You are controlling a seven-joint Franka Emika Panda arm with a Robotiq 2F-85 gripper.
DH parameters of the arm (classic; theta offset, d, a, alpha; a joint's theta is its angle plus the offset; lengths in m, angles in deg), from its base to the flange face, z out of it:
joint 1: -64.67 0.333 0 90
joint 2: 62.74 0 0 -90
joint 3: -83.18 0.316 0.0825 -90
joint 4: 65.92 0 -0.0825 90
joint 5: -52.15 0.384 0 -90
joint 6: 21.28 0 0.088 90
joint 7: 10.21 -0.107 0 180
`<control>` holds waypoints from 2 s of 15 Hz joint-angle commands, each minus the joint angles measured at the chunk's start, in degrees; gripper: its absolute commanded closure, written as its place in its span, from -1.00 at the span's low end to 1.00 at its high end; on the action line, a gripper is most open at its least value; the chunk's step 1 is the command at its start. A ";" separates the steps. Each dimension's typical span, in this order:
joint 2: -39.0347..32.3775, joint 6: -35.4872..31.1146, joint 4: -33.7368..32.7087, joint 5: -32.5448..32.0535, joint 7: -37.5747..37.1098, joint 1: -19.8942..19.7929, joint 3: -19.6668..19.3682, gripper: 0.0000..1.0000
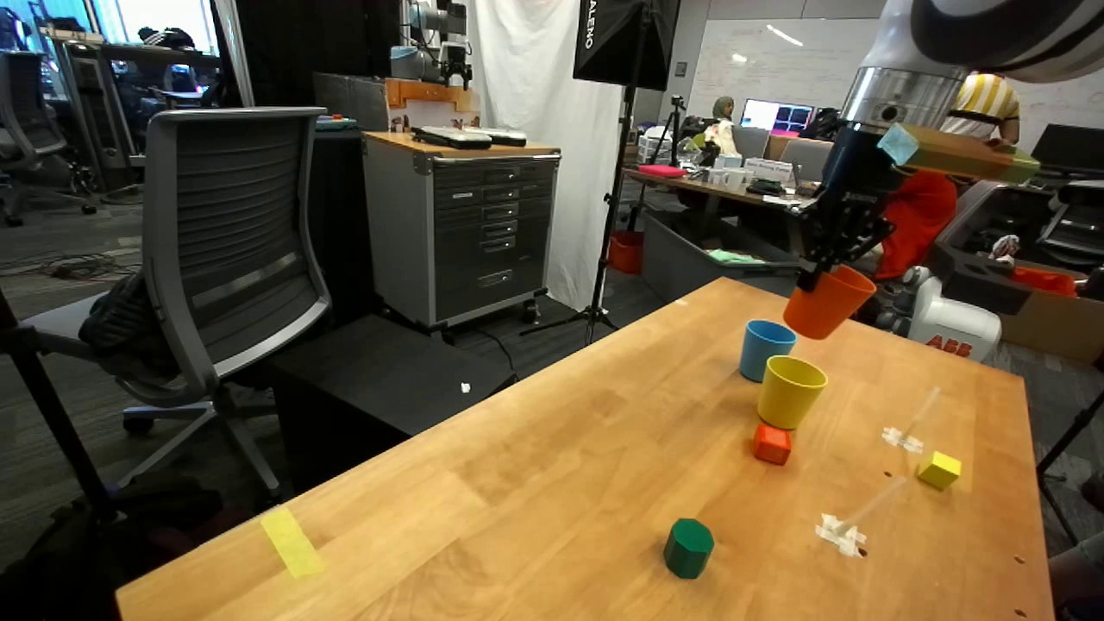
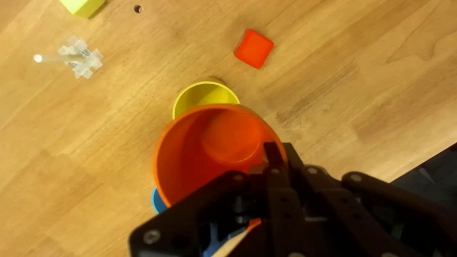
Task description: Place the orange cup inside the yellow cup, put the blue cup inside the orange cup
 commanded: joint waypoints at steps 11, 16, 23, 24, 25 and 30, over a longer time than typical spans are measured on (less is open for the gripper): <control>-8.57 -8.16 -2.30 1.54 -1.81 0.11 -0.57 0.97; -10.18 -8.03 -1.89 1.54 -1.48 0.06 -0.64 0.97; -10.14 -8.05 -0.34 0.88 -1.45 0.21 -1.08 0.97; -9.85 -8.28 0.27 0.38 -1.87 0.38 -1.46 0.97; -9.72 -8.52 0.72 0.09 -2.07 0.44 -1.77 0.97; -9.98 -10.81 2.45 -0.25 -1.85 0.07 -3.21 0.97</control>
